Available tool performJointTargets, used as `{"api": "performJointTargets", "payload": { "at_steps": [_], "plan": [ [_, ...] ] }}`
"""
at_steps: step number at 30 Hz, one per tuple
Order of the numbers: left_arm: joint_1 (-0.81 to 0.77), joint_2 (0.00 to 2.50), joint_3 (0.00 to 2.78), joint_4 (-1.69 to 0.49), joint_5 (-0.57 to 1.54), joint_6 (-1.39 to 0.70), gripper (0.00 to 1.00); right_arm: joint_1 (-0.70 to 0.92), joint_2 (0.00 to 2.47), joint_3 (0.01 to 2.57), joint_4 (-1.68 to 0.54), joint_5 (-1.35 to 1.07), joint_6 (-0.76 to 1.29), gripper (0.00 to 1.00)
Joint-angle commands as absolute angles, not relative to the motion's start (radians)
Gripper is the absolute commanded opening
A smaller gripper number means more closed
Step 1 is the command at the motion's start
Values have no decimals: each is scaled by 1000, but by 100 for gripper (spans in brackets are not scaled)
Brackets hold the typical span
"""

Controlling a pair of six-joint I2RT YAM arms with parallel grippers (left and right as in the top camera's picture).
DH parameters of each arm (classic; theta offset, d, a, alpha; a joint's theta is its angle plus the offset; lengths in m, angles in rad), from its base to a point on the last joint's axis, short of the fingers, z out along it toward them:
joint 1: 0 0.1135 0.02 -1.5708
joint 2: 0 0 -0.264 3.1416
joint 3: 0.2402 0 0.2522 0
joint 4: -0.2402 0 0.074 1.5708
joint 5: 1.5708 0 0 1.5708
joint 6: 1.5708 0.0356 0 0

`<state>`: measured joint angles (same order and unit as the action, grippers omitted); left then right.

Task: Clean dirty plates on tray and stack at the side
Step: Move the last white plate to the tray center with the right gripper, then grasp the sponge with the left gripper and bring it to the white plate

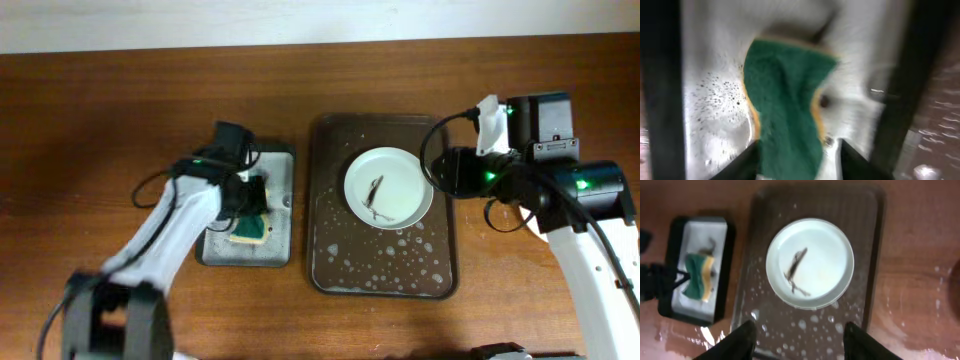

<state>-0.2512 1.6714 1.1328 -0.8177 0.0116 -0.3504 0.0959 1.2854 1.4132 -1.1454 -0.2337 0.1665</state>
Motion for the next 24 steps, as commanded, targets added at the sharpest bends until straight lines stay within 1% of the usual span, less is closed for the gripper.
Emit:
{"api": "performJointTargets", "payload": {
  "at_steps": [1,4,5,6,7,8,10,14,17,21,24],
  "plan": [
    [-254,1794,1115,-795,-37,-407,38,97,1317,1412,-1185,-224,141,57],
    [-255,1877,1115,-770,-29,-407,40,98,1331,1412,-1195,-224,142,57],
    [-255,1887,1115,-770,-24,-406,38,98,1331,1412,-1195,-224,142,57],
    [-255,1894,1115,-770,-21,-406,25,98,1331,1412,-1195,-224,142,57],
    [-255,1894,1116,-770,-15,-402,7,97,1331,1412,-1198,-224,142,57],
    [-254,1893,1126,-775,3,-382,0,98,1331,1412,-1199,-224,142,57],
    [-251,1891,1169,-803,52,-338,0,98,1331,1412,-1202,-224,141,57],
    [-252,1861,1332,-956,56,-318,0,97,1331,1412,-1205,-224,141,57],
    [-253,1848,1428,-1031,55,-296,0,98,1331,1412,-1205,-195,142,57],
    [-253,1849,1368,-1019,14,-298,0,97,1331,1412,-1214,-168,142,57],
    [-253,1849,1254,-920,3,-302,0,97,1333,1411,-1218,-112,143,57]
  ]
}}
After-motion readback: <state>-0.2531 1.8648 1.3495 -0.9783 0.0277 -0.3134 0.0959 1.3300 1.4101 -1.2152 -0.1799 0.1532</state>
